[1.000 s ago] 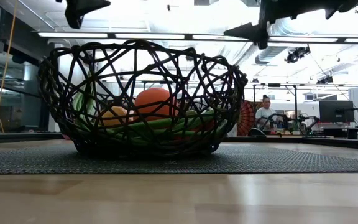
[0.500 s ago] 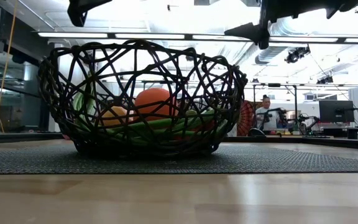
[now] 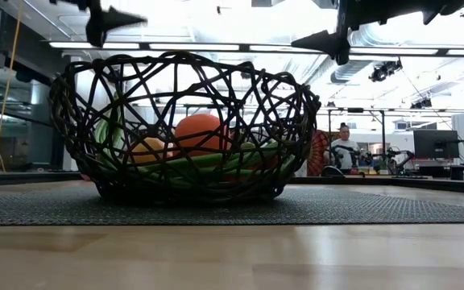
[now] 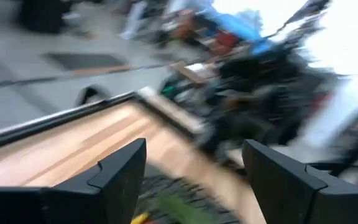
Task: Build produce basket
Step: Put the orange tangerine into the black mesh basket
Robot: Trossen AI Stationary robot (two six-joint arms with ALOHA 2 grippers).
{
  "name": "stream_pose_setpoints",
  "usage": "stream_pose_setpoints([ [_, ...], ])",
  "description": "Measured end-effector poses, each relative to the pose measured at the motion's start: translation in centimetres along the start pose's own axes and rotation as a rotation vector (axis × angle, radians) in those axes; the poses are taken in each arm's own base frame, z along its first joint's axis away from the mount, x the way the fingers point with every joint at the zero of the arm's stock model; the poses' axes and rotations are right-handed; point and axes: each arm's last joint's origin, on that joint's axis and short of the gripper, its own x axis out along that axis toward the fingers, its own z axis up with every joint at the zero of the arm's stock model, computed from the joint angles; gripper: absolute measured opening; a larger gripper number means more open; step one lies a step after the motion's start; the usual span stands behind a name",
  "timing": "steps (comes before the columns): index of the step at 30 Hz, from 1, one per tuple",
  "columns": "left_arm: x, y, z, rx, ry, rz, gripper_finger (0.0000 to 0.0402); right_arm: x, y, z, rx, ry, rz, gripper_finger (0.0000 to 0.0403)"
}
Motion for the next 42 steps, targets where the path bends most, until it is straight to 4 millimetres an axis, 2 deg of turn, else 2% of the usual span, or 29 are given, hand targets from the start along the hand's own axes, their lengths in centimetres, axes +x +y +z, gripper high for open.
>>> stream_pose_setpoints([
  [5,1.4,1.1,-0.3,0.045,0.138,0.348,0.0250,0.0,-0.2,-0.3,0.034,0.026,-0.016,0.0389],
  [9,2.1,3.7,0.4,0.064,0.299,0.759,0.0241,0.0,-0.3,-0.5,0.050,0.053,-0.034,0.0389],
  [13,3.0,7.6,0.7,0.047,0.457,1.015,0.0237,0.0,-0.3,-0.5,0.049,0.056,-0.036,0.0389],
  [18,4.0,13.6,0.2,-0.046,0.627,1.180,0.0237,0.0,-0.4,-0.6,0.048,0.059,-0.038,0.0389],
  [20,4.3,14.8,0.3,-0.069,0.629,1.231,0.0237,0.0,-0.3,-0.6,0.048,0.061,-0.036,0.0389],
  [24,6.3,15.3,0.3,-0.075,0.540,1.240,0.0237,0.0,-0.4,-0.7,0.046,0.072,-0.041,0.0389],
  [28,6.6,15.6,0.8,-0.166,0.428,1.249,0.0237,0.0,-0.4,-0.7,0.045,0.077,-0.044,0.0389],
  [32,7.1,15.0,0.2,-0.209,0.473,1.169,0.0237,0.0,-0.5,-0.8,0.043,0.085,-0.048,0.0389],
  [34,7.2,14.5,0.1,-0.177,0.519,1.119,0.0237,0.0,-0.5,-0.9,0.042,0.092,-0.052,0.0389],
  [38,6.9,12.5,-0.2,-0.139,0.598,0.978,0.0237,-0.1,-0.6,-1.1,0.040,0.111,-0.064,0.0389],
  [42,5.9,9.1,-0.3,-0.100,0.607,0.825,0.0237,-0.1,-0.7,-1.3,0.037,0.132,-0.077,0.0389],
])
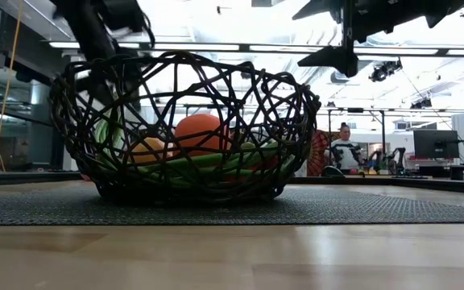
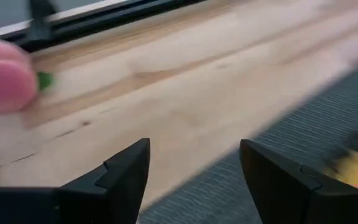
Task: Build produce basket
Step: Put the orange tangerine into the black mesh basket
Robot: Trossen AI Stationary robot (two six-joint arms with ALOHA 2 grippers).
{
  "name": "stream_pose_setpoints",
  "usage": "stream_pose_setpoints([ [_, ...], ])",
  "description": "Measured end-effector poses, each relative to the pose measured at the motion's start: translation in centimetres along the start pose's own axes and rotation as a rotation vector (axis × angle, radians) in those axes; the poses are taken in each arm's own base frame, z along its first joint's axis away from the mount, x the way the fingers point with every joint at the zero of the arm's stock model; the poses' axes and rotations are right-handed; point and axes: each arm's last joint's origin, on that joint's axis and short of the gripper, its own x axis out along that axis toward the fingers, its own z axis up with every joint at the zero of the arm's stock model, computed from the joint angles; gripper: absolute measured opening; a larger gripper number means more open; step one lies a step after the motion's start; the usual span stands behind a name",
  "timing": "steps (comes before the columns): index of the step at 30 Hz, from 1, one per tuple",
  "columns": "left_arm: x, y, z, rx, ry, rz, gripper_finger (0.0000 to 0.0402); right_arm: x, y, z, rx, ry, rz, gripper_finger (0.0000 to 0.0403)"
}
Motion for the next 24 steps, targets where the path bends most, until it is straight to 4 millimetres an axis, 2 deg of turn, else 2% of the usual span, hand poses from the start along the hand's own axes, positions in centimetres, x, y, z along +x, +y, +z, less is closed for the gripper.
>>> stream_pose_setpoints([
  [5,-4.3,-1.3,-3.2,0.088,-0.076,-0.196,0.0237,0.0,-0.2,-0.2,-0.003,0.026,-0.017,0.0389],
  [11,-8.8,-1.5,-6.7,0.201,-0.102,-0.457,0.0237,0.0,-0.3,-0.4,-0.002,0.047,-0.024,0.0389],
  [13,-9.3,-1.3,-7.8,0.155,-0.025,-0.476,0.0237,0.0,-0.3,-0.5,0.004,0.050,-0.027,0.0389],
  [17,-9.4,-1.2,-10.2,0.030,0.262,-0.433,0.0237,0.0,-0.3,-0.5,0.021,0.054,-0.030,0.0389],
  [20,-9.4,-1.9,-12.4,-0.022,0.469,-0.353,0.0237,0.0,-0.3,-0.5,0.024,0.058,-0.024,0.0389],
  [24,-9.6,-3.4,-15.4,-0.054,0.577,-0.241,0.0237,0.0,-0.3,-0.5,0.024,0.058,-0.024,0.0389],
])
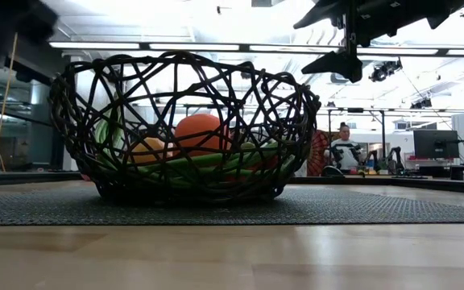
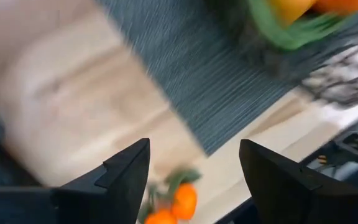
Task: Build produce basket
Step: Put the orange tangerine into the black mesh basket
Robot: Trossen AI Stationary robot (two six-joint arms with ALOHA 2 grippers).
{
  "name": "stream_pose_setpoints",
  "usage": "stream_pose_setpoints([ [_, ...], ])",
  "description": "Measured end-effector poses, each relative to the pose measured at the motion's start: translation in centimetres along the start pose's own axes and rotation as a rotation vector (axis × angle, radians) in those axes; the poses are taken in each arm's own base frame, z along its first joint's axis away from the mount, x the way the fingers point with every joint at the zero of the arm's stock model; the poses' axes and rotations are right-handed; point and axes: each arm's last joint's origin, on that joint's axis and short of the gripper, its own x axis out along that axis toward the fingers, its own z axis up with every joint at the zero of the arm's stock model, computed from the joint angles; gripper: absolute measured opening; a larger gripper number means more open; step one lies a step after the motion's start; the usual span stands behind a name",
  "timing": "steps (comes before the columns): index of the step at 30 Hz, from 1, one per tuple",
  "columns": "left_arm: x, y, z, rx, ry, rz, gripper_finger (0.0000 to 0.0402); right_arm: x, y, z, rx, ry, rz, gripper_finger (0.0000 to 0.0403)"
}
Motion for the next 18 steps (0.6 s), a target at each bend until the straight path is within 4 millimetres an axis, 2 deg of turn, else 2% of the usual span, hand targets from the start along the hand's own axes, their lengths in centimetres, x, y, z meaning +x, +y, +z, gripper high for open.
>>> stream_pose_setpoints([
  [8,3.9,-1.1,-5.9,-0.150,0.128,0.231,0.0236,0.0,0.0,-0.1,-0.001,0.008,-0.002,0.0389],
  [12,5.7,-1.7,-8.5,-0.215,0.162,0.240,0.0236,0.0,-0.1,-0.1,-0.003,0.020,0.000,0.0389],
  [18,7.9,-1.7,-10.3,-0.281,0.132,0.302,0.0236,0.0,-0.1,-0.2,-0.004,0.021,0.001,0.0389],
])
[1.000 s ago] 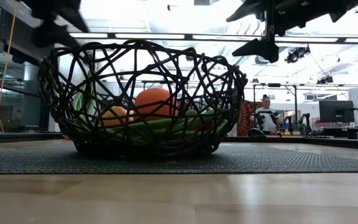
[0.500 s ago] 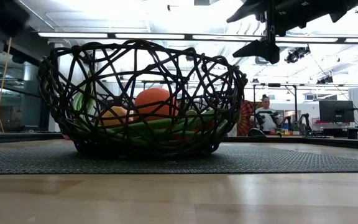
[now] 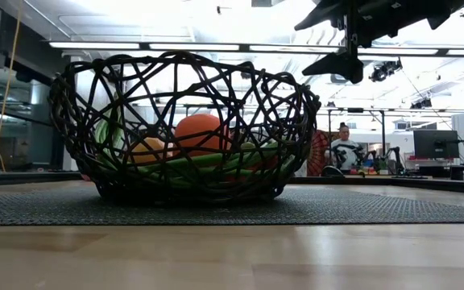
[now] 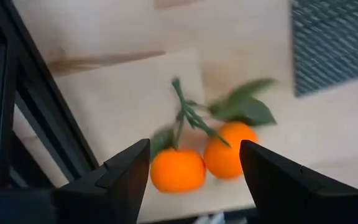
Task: Build produce basket
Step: Put the orange tangerine into the black mesh basket
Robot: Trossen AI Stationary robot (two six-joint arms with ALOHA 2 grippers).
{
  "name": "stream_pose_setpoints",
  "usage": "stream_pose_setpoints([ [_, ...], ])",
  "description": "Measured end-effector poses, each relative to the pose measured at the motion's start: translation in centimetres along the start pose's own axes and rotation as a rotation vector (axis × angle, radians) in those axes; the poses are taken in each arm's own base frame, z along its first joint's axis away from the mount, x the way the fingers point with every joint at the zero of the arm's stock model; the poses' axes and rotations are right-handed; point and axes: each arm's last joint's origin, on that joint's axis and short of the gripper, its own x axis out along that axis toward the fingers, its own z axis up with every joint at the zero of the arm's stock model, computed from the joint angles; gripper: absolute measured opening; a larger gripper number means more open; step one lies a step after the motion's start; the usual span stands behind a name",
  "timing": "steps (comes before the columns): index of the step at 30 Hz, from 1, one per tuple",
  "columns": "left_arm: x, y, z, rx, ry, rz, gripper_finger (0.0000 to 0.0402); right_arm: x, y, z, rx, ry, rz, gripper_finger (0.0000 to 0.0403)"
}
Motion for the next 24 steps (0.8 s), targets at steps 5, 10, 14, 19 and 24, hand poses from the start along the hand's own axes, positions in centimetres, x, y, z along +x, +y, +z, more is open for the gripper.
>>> stream_pose_setpoints([
  [5,1.5,-0.4,-0.2,-0.038,-0.034,0.034,0.0236,0.0,0.0,0.0,-0.001,0.004,-0.003,0.0389],
  [10,3.0,-0.8,-0.4,-0.053,-0.064,0.074,0.0236,0.0,0.0,0.0,0.000,0.005,-0.004,0.0389],
  [14,4.0,-1.1,-0.2,-0.074,-0.089,0.103,0.0236,0.0,0.0,0.0,-0.001,0.005,-0.004,0.0389],
  [19,4.8,-1.9,0.0,-0.087,-0.084,0.095,0.0235,0.0,-0.1,0.0,-0.005,0.005,-0.004,0.0389],
  [24,5.4,-2.2,-0.1,-0.088,-0.069,0.101,0.0201,0.0,-0.1,-0.1,-0.005,0.010,-0.008,0.0389],
])
